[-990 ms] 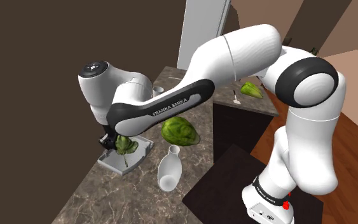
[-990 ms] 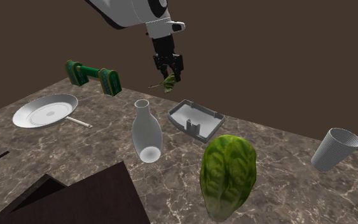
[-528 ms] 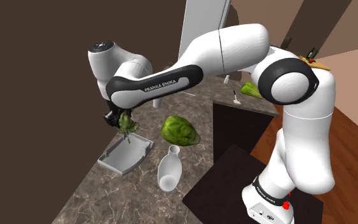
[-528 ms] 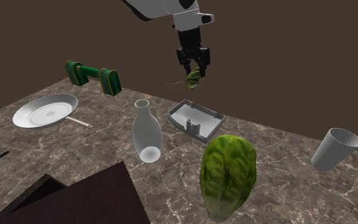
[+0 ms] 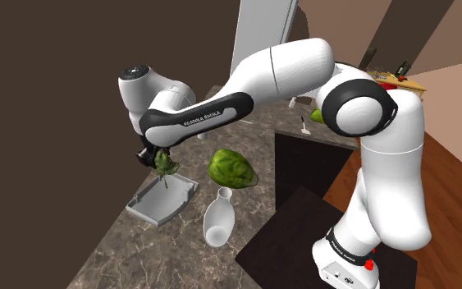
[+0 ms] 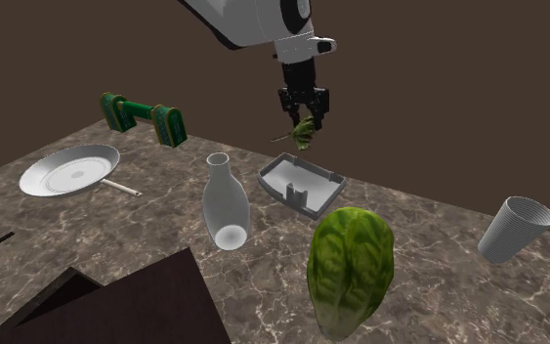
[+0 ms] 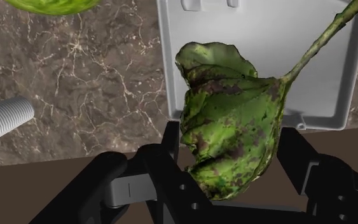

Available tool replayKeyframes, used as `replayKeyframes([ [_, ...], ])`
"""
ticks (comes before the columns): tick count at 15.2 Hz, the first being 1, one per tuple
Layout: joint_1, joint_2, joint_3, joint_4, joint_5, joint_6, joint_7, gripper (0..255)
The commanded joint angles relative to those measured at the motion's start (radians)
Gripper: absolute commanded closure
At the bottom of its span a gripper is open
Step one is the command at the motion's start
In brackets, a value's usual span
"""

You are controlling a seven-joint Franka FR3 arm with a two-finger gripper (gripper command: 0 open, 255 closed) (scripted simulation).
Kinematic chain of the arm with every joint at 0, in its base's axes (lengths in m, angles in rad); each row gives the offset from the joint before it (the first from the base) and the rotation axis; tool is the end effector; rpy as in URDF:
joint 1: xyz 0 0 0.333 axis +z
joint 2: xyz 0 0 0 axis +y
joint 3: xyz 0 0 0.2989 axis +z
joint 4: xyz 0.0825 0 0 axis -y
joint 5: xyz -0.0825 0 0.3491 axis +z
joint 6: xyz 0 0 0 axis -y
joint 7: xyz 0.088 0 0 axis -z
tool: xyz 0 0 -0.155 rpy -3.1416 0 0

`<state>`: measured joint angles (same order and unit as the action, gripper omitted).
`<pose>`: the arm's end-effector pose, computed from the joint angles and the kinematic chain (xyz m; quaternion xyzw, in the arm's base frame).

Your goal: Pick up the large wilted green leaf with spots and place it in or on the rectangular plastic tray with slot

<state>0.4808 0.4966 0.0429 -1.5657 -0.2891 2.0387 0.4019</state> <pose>0.5765 0.2971 0.3107 0.9852 0.1242 0.0426 0.1102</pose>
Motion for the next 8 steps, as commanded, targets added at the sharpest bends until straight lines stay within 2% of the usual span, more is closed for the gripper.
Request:
replayKeyframes([
  [1,0.000,0.013,-0.001,-0.009,-0.003,0.022,0.005,255],
  [8,-0.001,0.041,-0.005,-0.033,-0.011,0.073,0.019,255],
])
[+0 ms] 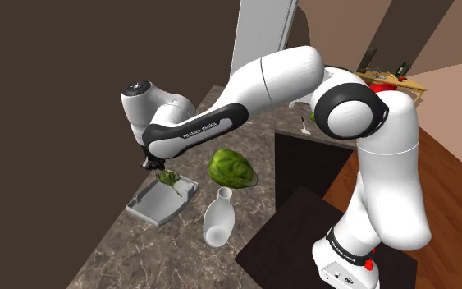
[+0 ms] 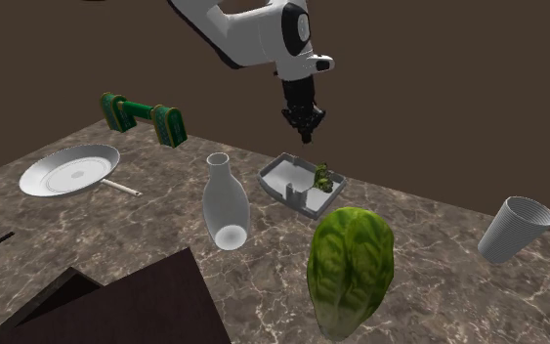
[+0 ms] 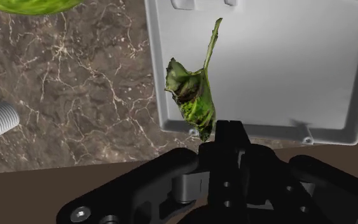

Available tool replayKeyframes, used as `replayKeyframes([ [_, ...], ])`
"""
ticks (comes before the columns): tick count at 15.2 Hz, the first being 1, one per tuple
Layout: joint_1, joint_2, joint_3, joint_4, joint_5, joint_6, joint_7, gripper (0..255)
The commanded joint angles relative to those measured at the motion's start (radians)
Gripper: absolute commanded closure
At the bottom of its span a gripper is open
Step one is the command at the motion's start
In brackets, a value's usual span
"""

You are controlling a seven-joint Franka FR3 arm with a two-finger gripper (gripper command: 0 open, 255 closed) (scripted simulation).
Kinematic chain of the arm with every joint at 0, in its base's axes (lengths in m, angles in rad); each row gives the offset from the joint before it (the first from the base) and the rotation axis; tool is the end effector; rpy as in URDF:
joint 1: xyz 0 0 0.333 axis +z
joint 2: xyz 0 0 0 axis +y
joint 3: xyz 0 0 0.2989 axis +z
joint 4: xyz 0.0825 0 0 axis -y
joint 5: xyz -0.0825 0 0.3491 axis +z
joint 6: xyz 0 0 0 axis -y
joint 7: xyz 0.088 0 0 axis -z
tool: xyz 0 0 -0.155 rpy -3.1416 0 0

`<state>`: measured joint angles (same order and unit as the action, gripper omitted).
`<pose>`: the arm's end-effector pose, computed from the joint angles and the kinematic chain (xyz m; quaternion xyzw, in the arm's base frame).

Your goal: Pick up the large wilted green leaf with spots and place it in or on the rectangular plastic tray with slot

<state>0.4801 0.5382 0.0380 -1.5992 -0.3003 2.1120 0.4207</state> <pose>0.5777 0.2968 0.2754 0.9852 0.1242 0.0425 0.1103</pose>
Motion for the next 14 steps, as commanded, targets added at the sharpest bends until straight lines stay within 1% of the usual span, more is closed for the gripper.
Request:
replayKeyframes([
  [1,0.000,0.000,0.000,0.000,0.000,0.000,0.000,0],
  [5,-0.039,0.093,-0.002,0.032,-0.007,0.077,-0.080,0],
  [9,-0.078,0.203,-0.001,0.096,-0.013,0.137,-0.162,0],
  [14,-0.086,0.252,-0.005,0.111,-0.019,0.173,-0.168,0],
])
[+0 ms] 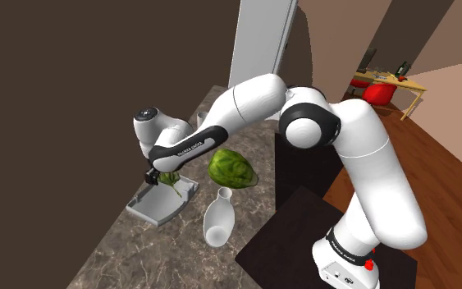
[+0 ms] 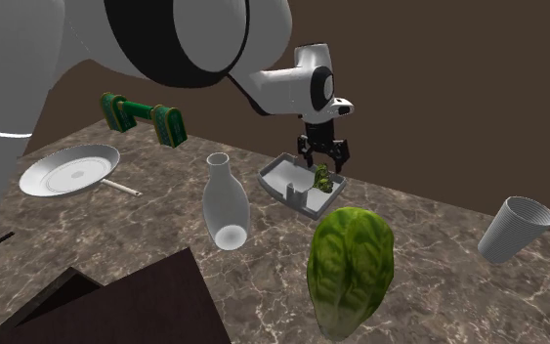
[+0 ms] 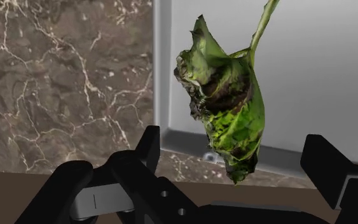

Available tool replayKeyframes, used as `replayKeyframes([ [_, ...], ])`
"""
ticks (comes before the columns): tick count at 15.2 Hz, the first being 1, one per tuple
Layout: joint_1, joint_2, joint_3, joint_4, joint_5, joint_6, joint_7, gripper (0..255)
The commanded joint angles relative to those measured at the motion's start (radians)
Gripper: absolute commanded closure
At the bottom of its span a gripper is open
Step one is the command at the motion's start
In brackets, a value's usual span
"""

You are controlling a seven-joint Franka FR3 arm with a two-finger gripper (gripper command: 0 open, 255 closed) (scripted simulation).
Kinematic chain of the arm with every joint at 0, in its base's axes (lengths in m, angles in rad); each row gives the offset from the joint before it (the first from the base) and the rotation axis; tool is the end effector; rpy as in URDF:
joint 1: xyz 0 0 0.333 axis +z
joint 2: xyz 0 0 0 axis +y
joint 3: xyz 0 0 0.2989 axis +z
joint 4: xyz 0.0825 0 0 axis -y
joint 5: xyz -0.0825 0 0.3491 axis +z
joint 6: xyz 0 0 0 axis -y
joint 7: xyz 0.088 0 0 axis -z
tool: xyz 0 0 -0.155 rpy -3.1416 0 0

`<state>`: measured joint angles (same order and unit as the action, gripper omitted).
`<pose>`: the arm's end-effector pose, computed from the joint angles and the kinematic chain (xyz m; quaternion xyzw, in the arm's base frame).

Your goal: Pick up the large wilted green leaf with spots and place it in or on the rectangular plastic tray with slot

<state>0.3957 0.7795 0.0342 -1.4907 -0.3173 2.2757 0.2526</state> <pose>0.6270 0.2634 0.1736 0.9768 0.1843 0.0397 0.1013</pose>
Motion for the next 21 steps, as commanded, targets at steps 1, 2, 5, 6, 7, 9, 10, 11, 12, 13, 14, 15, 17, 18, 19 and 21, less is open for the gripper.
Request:
replayKeyframes([
  [1,-0.002,0.020,-0.002,0.004,-0.003,0.017,0.000,0],
  [2,-0.003,0.030,-0.004,0.007,-0.004,0.024,0.001,0],
  [5,-0.005,0.045,-0.006,0.011,-0.006,0.036,0.001,0],
  [6,-0.005,0.045,-0.006,0.011,-0.006,0.036,0.001,0],
  [7,-0.005,0.045,-0.006,0.011,-0.006,0.036,0.001,0],
  [9,-0.005,0.045,-0.006,0.011,-0.006,0.036,0.001,0],
  [10,-0.005,0.045,-0.006,0.011,-0.006,0.036,0.001,0],
  [11,-0.005,0.045,-0.006,0.011,-0.006,0.035,0.001,0],
  [12,-0.005,0.045,-0.006,0.011,-0.006,0.035,0.001,255],
  [13,-0.005,0.045,-0.006,0.011,-0.006,0.035,0.001,255],
  [14,-0.005,0.045,-0.006,0.011,-0.006,0.035,0.001,255],
  [15,-0.005,0.045,-0.006,0.011,-0.006,0.036,0.001,255],
  [17,-0.005,0.045,-0.006,0.011,-0.006,0.035,0.002,255],
  [18,-0.005,0.045,-0.006,0.011,-0.006,0.036,0.002,255],
  [19,-0.005,0.045,-0.006,0.011,-0.006,0.036,0.002,255],
  [21,-0.005,0.045,-0.006,0.011,-0.006,0.036,0.001,255],
])
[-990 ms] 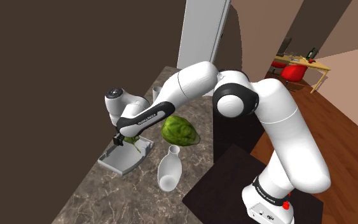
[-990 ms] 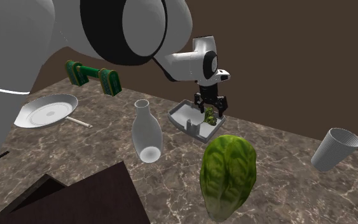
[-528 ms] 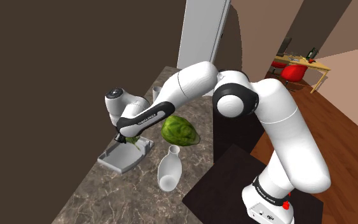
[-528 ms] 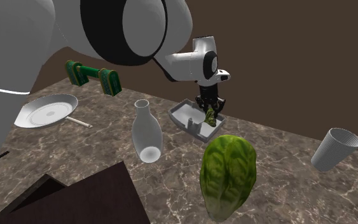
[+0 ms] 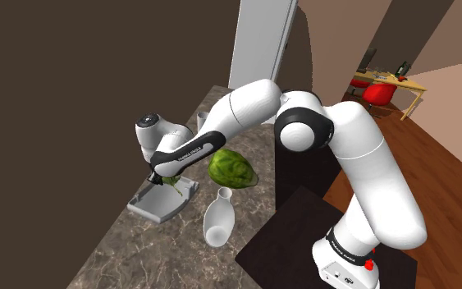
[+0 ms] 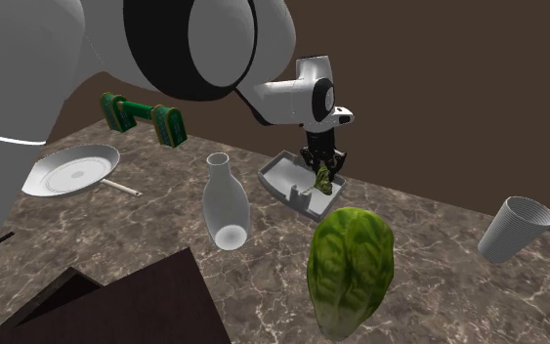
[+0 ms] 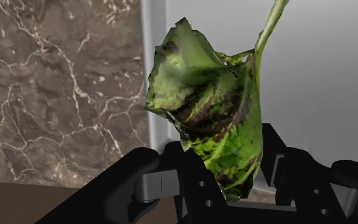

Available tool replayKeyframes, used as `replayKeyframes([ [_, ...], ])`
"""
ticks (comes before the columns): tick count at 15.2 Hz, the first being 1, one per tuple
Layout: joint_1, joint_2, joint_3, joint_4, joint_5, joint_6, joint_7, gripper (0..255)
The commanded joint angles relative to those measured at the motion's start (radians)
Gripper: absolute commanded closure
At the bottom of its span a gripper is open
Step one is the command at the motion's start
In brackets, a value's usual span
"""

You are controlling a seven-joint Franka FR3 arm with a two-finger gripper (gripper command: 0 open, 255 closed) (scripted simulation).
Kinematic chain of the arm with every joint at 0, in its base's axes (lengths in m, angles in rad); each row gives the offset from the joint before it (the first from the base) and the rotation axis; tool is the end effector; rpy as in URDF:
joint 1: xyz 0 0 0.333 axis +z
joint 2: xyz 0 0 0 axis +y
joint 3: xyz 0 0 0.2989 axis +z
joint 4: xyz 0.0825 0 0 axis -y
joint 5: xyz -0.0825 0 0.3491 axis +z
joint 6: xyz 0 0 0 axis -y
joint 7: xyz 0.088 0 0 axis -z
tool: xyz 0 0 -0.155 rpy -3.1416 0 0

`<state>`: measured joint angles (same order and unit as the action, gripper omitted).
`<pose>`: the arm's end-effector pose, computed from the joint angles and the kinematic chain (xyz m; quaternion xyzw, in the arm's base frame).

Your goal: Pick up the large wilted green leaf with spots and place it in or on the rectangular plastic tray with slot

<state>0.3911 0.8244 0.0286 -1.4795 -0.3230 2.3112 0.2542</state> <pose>0.6300 0.2593 0.1507 0.9767 0.1848 0.0401 0.1012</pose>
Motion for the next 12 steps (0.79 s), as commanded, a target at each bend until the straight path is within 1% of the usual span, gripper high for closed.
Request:
replayKeyframes([
  [1,-0.001,-0.009,0.001,-0.002,0.001,-0.007,-0.002,255],
  [12,-0.006,-0.104,0.013,-0.009,0.017,-0.094,-0.028,255],
])
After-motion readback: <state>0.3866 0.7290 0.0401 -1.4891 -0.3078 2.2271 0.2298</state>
